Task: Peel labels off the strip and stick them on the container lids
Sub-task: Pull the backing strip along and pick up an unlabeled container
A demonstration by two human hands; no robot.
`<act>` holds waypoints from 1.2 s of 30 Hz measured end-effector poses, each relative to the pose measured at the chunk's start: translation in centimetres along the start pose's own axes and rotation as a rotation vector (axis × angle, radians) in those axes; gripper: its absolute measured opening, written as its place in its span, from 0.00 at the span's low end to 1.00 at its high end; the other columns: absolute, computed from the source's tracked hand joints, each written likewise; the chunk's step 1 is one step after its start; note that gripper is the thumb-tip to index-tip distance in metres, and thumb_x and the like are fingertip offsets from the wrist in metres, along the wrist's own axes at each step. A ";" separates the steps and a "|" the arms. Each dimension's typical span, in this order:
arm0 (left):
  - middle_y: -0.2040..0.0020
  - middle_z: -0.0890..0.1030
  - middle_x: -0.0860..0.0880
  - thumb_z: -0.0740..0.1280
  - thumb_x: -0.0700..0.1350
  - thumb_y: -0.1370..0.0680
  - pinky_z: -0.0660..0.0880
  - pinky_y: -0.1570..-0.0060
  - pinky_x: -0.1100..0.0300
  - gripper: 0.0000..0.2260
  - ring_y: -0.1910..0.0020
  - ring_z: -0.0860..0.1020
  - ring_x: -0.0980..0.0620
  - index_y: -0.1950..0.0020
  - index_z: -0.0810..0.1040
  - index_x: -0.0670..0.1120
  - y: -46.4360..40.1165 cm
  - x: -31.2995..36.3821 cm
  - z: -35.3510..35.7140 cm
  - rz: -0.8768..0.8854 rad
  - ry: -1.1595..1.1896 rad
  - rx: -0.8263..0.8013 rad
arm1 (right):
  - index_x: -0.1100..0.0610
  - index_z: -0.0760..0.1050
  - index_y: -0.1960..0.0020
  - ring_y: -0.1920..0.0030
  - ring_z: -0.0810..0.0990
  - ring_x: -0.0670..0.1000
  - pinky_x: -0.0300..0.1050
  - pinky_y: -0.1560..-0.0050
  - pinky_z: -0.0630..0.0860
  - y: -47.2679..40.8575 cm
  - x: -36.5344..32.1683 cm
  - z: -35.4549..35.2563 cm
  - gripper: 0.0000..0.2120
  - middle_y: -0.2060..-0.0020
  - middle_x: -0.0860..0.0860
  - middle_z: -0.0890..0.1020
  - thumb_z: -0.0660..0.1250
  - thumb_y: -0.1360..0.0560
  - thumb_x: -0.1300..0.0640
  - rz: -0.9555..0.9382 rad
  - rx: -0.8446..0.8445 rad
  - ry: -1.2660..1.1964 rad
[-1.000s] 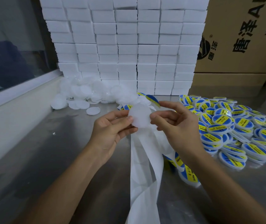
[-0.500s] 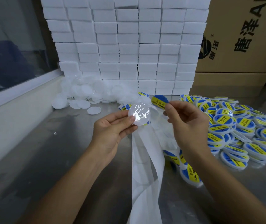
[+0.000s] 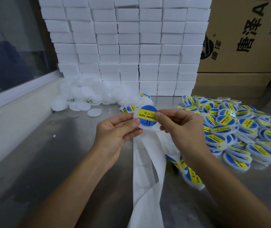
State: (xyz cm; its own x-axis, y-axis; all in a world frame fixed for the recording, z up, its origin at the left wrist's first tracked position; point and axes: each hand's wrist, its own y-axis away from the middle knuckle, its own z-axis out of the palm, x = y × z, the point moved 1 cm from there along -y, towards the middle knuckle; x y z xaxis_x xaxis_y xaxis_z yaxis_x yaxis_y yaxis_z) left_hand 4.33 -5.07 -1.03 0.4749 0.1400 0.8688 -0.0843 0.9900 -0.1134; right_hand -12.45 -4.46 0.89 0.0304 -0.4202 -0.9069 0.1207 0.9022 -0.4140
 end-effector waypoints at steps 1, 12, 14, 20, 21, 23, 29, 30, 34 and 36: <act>0.56 0.86 0.39 0.75 0.39 0.39 0.81 0.62 0.61 0.14 0.58 0.85 0.45 0.54 0.83 0.39 0.1 0.0 0.1 0.001 -0.002 -0.005 | 0.56 0.83 0.57 0.71 0.80 0.43 0.31 0.68 0.74 0.0 0.0 0.0 0.03 0.67 0.48 0.86 0.73 0.28 0.63 -0.001 -0.006 0.002; 0.57 0.86 0.39 0.75 0.38 0.39 0.81 0.63 0.61 0.10 0.59 0.85 0.45 0.58 0.84 0.42 0.4 0.3 0.5 0.011 -0.020 -0.021 | 0.54 0.83 0.58 0.70 0.81 0.43 0.32 0.68 0.75 0.0 0.2 -0.1 0.03 0.66 0.46 0.86 0.73 0.28 0.61 -0.011 -0.030 0.035; 0.58 0.86 0.40 0.75 0.38 0.39 0.81 0.63 0.61 0.12 0.60 0.85 0.46 0.57 0.84 0.41 0.5 0.4 0.5 0.016 -0.031 -0.018 | 0.55 0.83 0.57 0.70 0.81 0.44 0.32 0.67 0.76 -0.1 0.3 -0.1 0.03 0.66 0.47 0.86 0.74 0.28 0.62 -0.018 -0.029 0.042; 0.58 0.86 0.40 0.76 0.39 0.40 0.81 0.62 0.61 0.15 0.60 0.85 0.45 0.54 0.83 0.39 0.6 0.3 0.6 0.060 -0.086 0.015 | 0.54 0.83 0.56 0.68 0.82 0.45 0.39 0.64 0.80 0.0 0.5 0.0 0.03 0.65 0.45 0.85 0.74 0.28 0.62 -0.136 0.012 0.217; 0.57 0.86 0.40 0.76 0.40 0.40 0.81 0.62 0.60 0.15 0.59 0.85 0.44 0.55 0.83 0.40 0.6 0.3 0.6 0.070 -0.099 0.014 | 0.53 0.83 0.57 0.68 0.82 0.45 0.40 0.64 0.80 0.1 0.5 0.1 0.04 0.65 0.43 0.84 0.74 0.28 0.61 -0.166 0.019 0.269; 0.58 0.86 0.40 0.77 0.41 0.40 0.81 0.62 0.60 0.15 0.59 0.85 0.43 0.56 0.83 0.41 0.7 0.3 0.6 0.089 -0.115 0.001 | 0.52 0.83 0.57 0.68 0.81 0.45 0.42 0.65 0.80 0.2 0.5 0.2 0.04 0.65 0.41 0.84 0.75 0.28 0.60 -0.212 0.040 0.342; 0.61 0.85 0.42 0.75 0.38 0.39 0.81 0.60 0.58 0.11 0.61 0.85 0.46 0.59 0.83 0.43 0.9 0.2 1.1 0.121 -0.125 -0.081 | 0.53 0.83 0.55 0.64 0.81 0.43 0.40 0.63 0.78 0.2 0.5 0.1 0.03 0.63 0.38 0.81 0.75 0.28 0.55 -0.306 0.086 0.466; 0.60 0.85 0.41 0.75 0.37 0.39 0.81 0.60 0.58 0.11 0.61 0.84 0.46 0.58 0.82 0.42 1.0 0.2 1.1 0.120 -0.121 -0.090 | 0.54 0.83 0.54 0.64 0.80 0.43 0.40 0.63 0.77 0.3 0.6 0.2 0.05 0.62 0.40 0.82 0.75 0.28 0.54 -0.316 0.102 0.477; 0.58 0.85 0.40 0.74 0.36 0.39 0.81 0.58 0.56 0.09 0.58 0.85 0.44 0.60 0.81 0.42 1.0 0.3 1.3 0.092 -0.057 -0.131 | 0.53 0.82 0.47 0.64 0.80 0.44 0.38 0.64 0.76 0.7 0.7 0.7 0.12 0.54 0.47 0.82 0.76 0.29 0.53 -0.398 0.125 0.502; 0.56 0.85 0.39 0.74 0.36 0.38 0.81 0.56 0.56 0.07 0.54 0.85 0.42 0.62 0.82 0.44 1.0 0.3 1.3 0.082 -0.013 -0.169 | 0.52 0.81 0.42 0.62 0.81 0.43 0.33 0.64 0.75 0.8 0.8 0.9 0.16 0.49 0.48 0.78 0.76 0.29 0.52 -0.395 0.086 0.475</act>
State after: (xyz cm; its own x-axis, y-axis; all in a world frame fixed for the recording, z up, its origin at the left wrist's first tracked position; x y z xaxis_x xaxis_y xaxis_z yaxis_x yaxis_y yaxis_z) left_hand 3.28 -4.07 -0.22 0.4607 0.2208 0.8597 0.0270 0.9646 -0.2622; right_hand -11.41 -4.16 -0.06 -0.4752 -0.6135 -0.6307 0.1129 0.6684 -0.7352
